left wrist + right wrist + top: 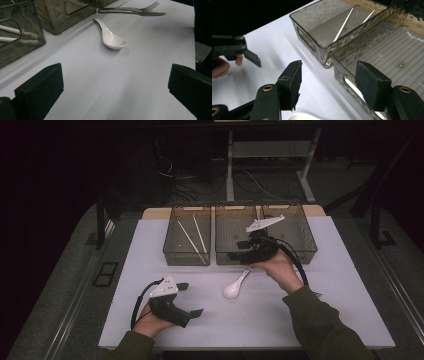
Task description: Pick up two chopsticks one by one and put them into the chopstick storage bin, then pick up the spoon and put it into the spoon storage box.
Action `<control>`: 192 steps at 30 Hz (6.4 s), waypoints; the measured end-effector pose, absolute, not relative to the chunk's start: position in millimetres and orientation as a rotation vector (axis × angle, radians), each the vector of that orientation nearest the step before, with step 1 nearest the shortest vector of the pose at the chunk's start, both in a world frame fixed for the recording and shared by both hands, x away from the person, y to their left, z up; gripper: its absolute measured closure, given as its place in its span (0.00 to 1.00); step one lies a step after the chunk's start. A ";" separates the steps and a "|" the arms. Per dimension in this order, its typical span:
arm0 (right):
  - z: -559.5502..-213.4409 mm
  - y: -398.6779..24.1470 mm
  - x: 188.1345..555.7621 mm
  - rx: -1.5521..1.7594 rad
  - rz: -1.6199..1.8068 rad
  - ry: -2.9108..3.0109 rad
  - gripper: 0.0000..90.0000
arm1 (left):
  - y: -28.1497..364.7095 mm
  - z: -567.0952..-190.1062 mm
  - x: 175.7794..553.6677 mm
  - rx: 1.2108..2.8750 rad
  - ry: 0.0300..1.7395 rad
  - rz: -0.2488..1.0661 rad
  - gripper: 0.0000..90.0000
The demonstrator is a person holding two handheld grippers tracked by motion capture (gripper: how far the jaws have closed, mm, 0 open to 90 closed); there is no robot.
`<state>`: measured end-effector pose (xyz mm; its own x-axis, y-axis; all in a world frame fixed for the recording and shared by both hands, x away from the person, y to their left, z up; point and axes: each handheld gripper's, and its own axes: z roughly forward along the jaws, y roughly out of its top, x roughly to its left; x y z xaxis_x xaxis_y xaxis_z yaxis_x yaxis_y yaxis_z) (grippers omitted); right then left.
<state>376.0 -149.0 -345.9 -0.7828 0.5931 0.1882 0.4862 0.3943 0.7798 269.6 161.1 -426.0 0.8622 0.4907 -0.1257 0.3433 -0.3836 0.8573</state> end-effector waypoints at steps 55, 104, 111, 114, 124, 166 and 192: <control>-408.5 -297.5 303.3 1.159 1.159 2.489 0.47 | 157.1 -426.4 272.6 2.017 0.608 0.203 0.00; -416.9 -164.2 390.1 0.989 1.261 2.534 1.00 | 155.4 -427.2 273.3 2.016 0.605 0.192 0.00; -432.9 -155.3 398.2 1.008 1.153 2.584 1.00 | 156.1 -426.6 273.1 2.016 0.603 0.191 0.00; -438.0 -154.9 397.9 0.997 1.113 2.614 1.00 | 156.2 -426.5 273.1 2.015 0.603 0.190 0.00; -438.6 -158.3 392.5 0.956 1.028 2.681 1.00 | 156.3 -426.1 272.8 2.013 0.606 0.191 0.00; -433.9 -162.1 357.6 0.936 1.305 2.707 0.58 | 156.2 -426.8 273.6 2.017 0.600 0.186 0.00; -446.1 -136.2 340.0 0.738 1.130 2.785 0.65 | 155.9 -426.4 272.8 2.017 0.597 0.188 0.00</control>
<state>340.0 -136.2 -446.1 -0.8853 0.4460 0.1316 0.4116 0.6199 0.6681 272.8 155.9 -426.4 0.8671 0.4851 -0.1135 0.3326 -0.3941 0.8567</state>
